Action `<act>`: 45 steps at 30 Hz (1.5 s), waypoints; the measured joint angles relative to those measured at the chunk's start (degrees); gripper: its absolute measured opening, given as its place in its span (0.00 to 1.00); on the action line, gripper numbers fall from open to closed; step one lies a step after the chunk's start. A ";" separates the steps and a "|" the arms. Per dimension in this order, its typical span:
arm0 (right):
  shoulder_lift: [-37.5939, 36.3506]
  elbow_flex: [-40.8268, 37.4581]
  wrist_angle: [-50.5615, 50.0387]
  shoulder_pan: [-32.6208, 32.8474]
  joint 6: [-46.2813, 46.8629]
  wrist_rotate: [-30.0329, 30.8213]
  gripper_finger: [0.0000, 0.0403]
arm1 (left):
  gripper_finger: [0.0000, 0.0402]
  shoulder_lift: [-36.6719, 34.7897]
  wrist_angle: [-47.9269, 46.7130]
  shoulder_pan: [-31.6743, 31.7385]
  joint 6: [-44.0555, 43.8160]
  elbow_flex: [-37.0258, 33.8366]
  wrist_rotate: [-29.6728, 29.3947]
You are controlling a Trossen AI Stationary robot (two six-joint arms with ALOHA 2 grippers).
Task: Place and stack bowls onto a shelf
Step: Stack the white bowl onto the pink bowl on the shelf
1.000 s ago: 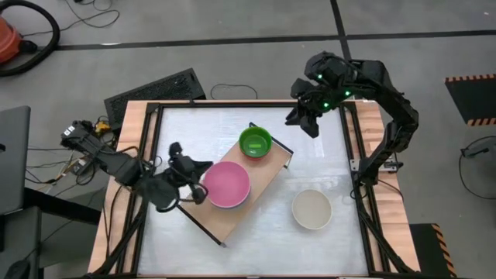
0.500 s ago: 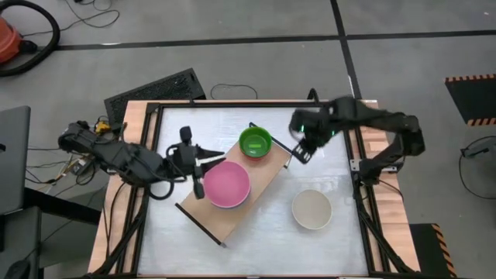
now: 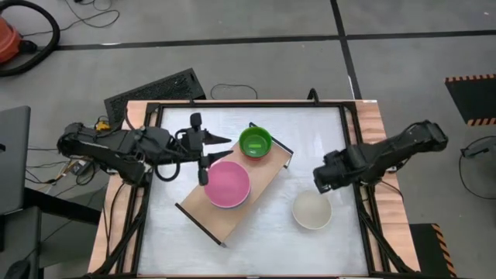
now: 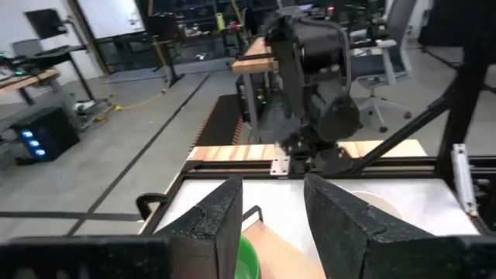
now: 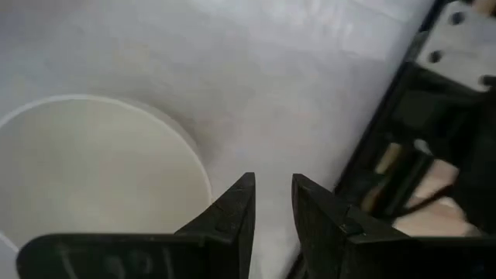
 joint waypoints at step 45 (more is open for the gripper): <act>1.51 -14.97 26.35 9.11 9.26 -8.74 0.07 | 0.32 0.17 -0.14 2.76 2.84 0.04 3.61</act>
